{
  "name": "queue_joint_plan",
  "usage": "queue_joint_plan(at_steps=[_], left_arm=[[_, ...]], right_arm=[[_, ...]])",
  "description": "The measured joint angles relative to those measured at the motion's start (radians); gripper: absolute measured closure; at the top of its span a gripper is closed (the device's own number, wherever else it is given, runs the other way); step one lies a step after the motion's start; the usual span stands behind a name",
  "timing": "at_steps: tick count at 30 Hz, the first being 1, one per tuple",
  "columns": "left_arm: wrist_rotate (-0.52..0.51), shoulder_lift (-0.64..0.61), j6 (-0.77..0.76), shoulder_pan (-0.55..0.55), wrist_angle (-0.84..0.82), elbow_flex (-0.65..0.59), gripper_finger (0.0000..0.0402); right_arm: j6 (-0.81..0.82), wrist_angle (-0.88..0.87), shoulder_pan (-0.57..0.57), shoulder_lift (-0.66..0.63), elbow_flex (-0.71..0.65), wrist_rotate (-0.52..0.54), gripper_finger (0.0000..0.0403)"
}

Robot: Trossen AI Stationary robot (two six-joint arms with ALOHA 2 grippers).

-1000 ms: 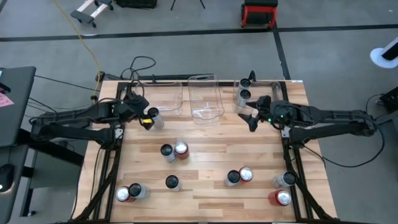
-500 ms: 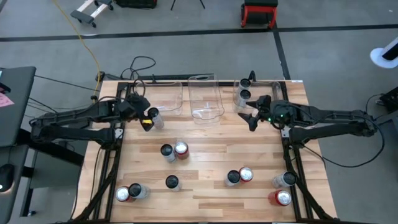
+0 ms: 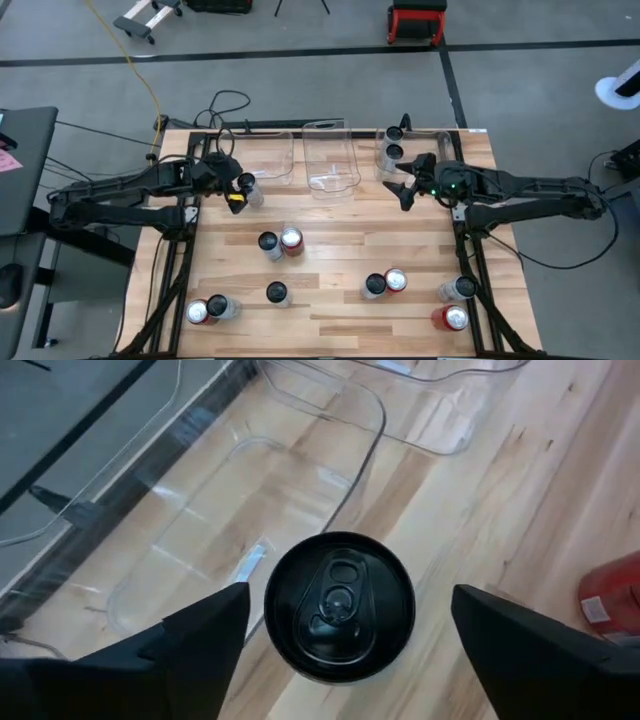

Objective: Sort soda cans
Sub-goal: Put the white-yellow soda can into the right transparent bin

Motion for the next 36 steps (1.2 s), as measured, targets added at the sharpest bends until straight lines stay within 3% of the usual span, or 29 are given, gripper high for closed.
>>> queue_joint_plan(at_steps=[13, 17, 23, 36], left_arm=[[0.008, 0.034, 0.100, 0.040, 0.013, -0.061, 0.0045], [0.061, 0.066, 0.135, 0.040, 0.025, -0.061, 0.0079], [0.088, 0.128, 0.164, 0.039, 0.089, -0.059, 0.0165], [0.097, 0.148, 0.243, 0.039, 0.258, -0.063, 0.0170]], right_arm=[[0.010, 0.000, 0.000, 0.000, 0.000, 0.000, 0.0023], [0.017, 0.000, 0.000, 0.000, 0.000, 0.000, 0.0023], [0.026, 0.000, 0.000, 0.000, 0.000, 0.000, 0.0023], [0.027, 0.001, 0.000, 0.000, 0.000, 0.000, 0.0023]])
